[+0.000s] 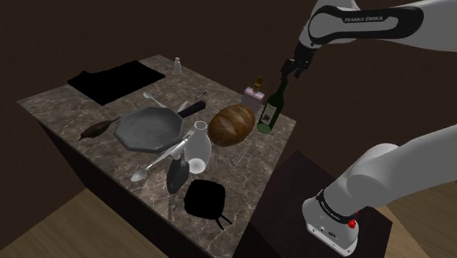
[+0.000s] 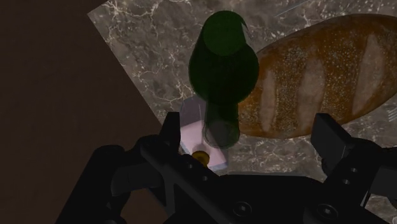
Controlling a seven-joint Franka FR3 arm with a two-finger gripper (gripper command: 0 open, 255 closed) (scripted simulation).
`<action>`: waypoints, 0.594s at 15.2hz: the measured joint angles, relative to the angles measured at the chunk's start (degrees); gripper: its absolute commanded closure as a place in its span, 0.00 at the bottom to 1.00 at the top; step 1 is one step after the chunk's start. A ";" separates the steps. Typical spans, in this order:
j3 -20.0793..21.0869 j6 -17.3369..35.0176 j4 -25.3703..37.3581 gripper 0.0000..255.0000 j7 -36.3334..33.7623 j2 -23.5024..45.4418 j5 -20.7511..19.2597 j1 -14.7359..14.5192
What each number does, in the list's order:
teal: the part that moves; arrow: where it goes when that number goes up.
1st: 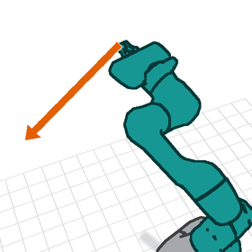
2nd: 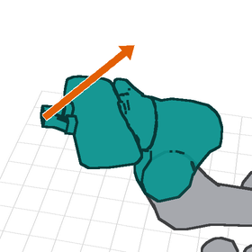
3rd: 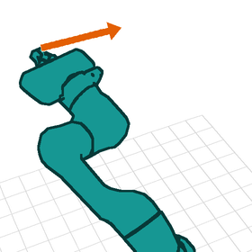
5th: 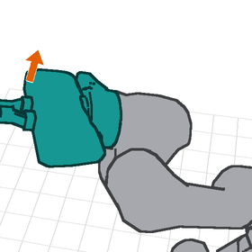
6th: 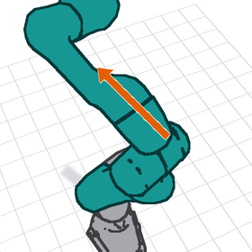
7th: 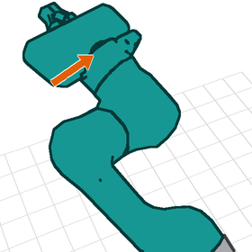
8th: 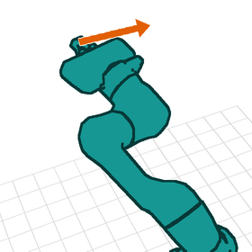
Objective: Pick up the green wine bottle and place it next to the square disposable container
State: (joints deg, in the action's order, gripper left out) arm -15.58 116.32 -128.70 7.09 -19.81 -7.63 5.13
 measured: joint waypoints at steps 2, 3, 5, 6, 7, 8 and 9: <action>-1.06 2.39 -0.29 0.00 1.12 1.92 0.21 0.26; -1.14 3.22 -0.84 0.00 1.11 2.16 0.22 0.28; -1.50 4.55 -1.29 0.00 1.47 3.00 0.33 0.34; -1.65 5.47 -1.84 0.00 1.59 3.36 0.36 0.37; -1.74 6.17 -2.05 0.00 1.65 3.86 0.46 0.34; -1.82 6.89 -2.38 0.00 1.69 4.26 0.52 0.32; -1.87 7.26 -2.56 0.00 1.71 4.45 0.54 0.32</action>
State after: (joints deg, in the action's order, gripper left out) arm -17.44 123.58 -131.26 8.81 -15.36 -7.09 5.45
